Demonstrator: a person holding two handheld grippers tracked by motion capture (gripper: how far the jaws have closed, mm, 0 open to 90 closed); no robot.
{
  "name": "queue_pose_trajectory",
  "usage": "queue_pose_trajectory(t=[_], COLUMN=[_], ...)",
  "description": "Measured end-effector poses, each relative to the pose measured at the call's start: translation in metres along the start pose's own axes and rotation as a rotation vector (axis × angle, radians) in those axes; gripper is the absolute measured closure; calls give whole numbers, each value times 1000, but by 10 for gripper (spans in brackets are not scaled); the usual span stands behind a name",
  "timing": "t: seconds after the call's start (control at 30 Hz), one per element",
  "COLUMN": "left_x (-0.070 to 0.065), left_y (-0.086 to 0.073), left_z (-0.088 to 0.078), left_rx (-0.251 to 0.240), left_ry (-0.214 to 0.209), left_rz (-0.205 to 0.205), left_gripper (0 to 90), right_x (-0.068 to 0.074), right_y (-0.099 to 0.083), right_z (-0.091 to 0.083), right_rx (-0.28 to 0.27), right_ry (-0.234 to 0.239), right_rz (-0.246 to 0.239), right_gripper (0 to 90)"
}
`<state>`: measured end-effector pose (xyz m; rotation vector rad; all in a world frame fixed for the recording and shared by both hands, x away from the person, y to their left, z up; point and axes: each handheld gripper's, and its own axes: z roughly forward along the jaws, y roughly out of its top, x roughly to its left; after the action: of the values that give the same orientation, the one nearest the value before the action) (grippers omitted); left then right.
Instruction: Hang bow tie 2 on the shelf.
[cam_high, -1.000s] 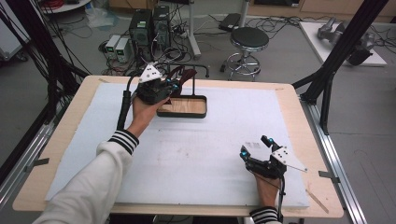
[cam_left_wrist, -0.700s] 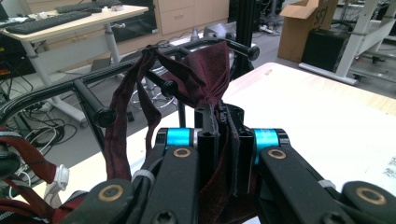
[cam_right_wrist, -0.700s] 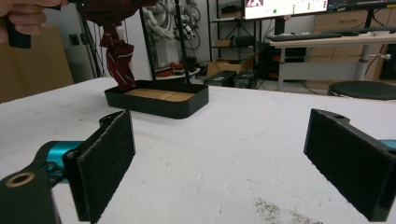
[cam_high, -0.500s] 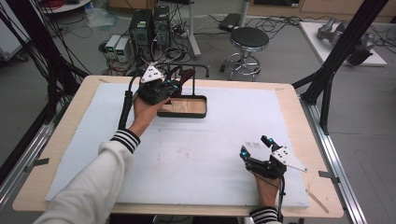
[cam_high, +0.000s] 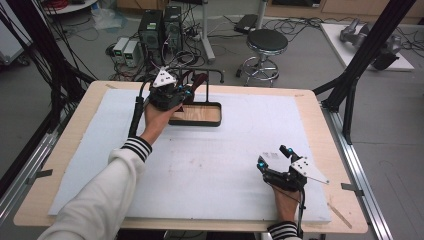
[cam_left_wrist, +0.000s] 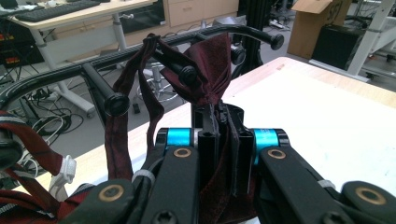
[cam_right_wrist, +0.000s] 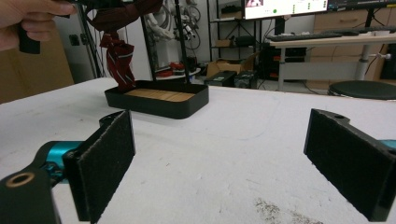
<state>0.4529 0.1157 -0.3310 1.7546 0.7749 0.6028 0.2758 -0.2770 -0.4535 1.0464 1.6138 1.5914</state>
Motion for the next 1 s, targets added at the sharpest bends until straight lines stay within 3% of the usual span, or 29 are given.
queue_pose_trajectory(t=[0.63,0.87,1.0], left_x=[3,4,4], left_y=[-7,-8,-8], left_z=[9,10,10], left_rx=[38,40,41], left_ry=[23,12,-4], left_rz=[-12,-20,-31], left_gripper=[846,843,797], right_x=[0,0,0], right_y=[0,0,0], right_z=[0,0,0], right_rx=[0,4,2], right_ry=[-2,-1,-2], right_rz=[6,11,8], right_gripper=[80,80,80])
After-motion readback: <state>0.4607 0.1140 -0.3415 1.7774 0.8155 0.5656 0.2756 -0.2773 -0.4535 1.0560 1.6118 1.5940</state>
